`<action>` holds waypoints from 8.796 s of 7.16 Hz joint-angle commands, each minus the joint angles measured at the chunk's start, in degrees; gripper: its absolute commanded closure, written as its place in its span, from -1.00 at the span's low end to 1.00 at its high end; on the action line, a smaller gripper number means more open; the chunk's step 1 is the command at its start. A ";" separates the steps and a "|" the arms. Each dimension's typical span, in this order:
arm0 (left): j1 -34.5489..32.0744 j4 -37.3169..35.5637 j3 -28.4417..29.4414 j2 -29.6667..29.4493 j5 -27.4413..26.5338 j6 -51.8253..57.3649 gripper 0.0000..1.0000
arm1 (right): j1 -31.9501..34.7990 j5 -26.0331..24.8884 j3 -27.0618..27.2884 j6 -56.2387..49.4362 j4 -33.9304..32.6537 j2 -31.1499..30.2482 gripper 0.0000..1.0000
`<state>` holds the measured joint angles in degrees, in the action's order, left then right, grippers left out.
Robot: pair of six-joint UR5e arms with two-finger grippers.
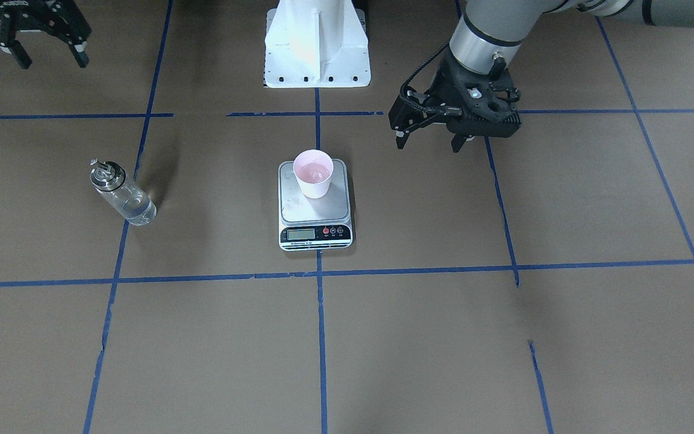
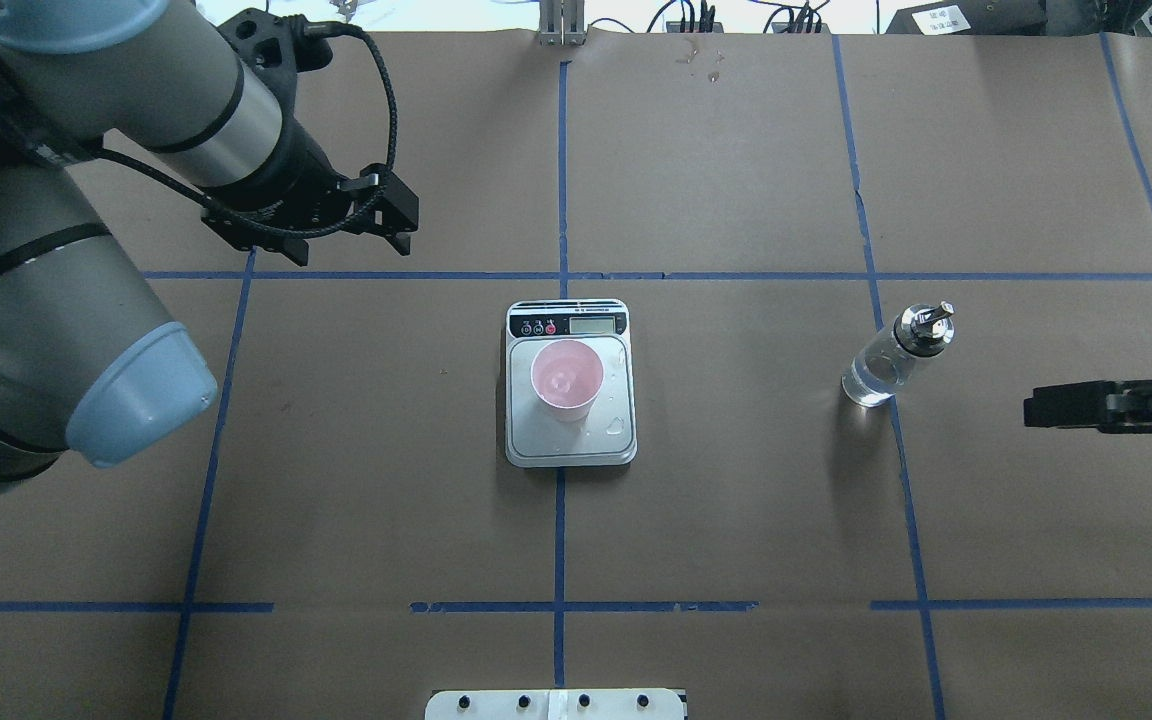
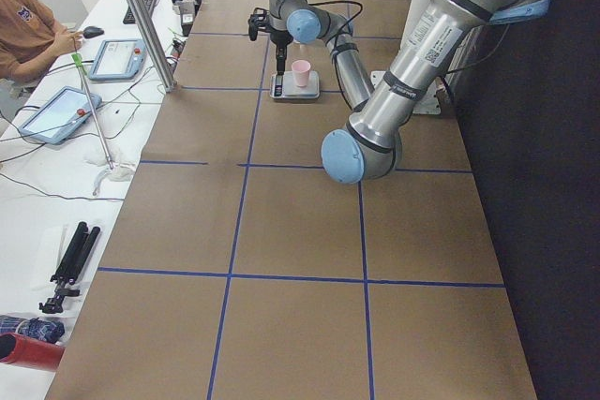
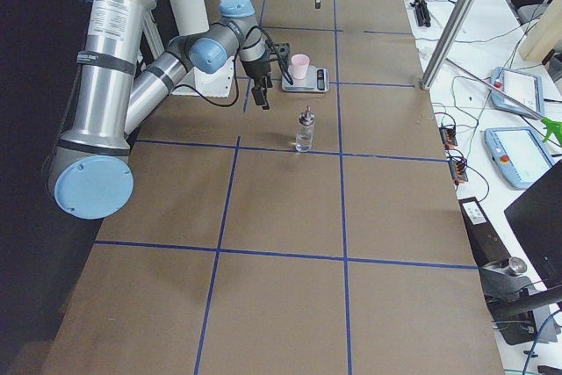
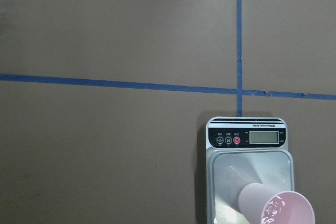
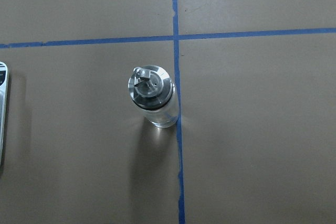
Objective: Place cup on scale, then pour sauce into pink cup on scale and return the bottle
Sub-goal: 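Withdraw the left gripper away while the right gripper approaches the glass bottle, then grasp the glass bottle body with the right gripper, then lift the bottle with the right gripper and carry it toward the scale, then tilt the bottle spout over the pink cup with the right gripper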
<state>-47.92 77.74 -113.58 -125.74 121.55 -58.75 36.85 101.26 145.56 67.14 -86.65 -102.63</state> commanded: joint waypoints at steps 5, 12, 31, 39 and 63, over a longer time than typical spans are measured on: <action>-7.71 -3.12 -1.64 8.48 -0.08 21.11 -1.00 | -20.04 -31.52 -14.50 6.95 30.21 -8.29 -1.00; -15.54 -2.59 -3.75 20.70 -0.70 47.83 -1.00 | -28.14 -54.64 -28.17 6.43 43.34 -5.84 -1.00; -20.90 3.04 -3.66 26.61 -0.79 53.92 -1.00 | -19.36 -54.50 -44.92 -6.33 49.82 11.65 -0.63; -21.51 2.77 -3.49 26.34 -0.78 54.45 -1.00 | -10.84 -45.18 -31.67 -17.83 33.53 16.11 1.00; -41.29 15.08 20.33 31.44 8.79 85.65 -1.00 | -26.92 -88.86 -42.28 -60.64 0.07 35.48 1.00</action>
<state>-88.96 92.82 -93.20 -94.22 130.35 26.91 9.91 13.58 104.15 7.54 -86.43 -67.20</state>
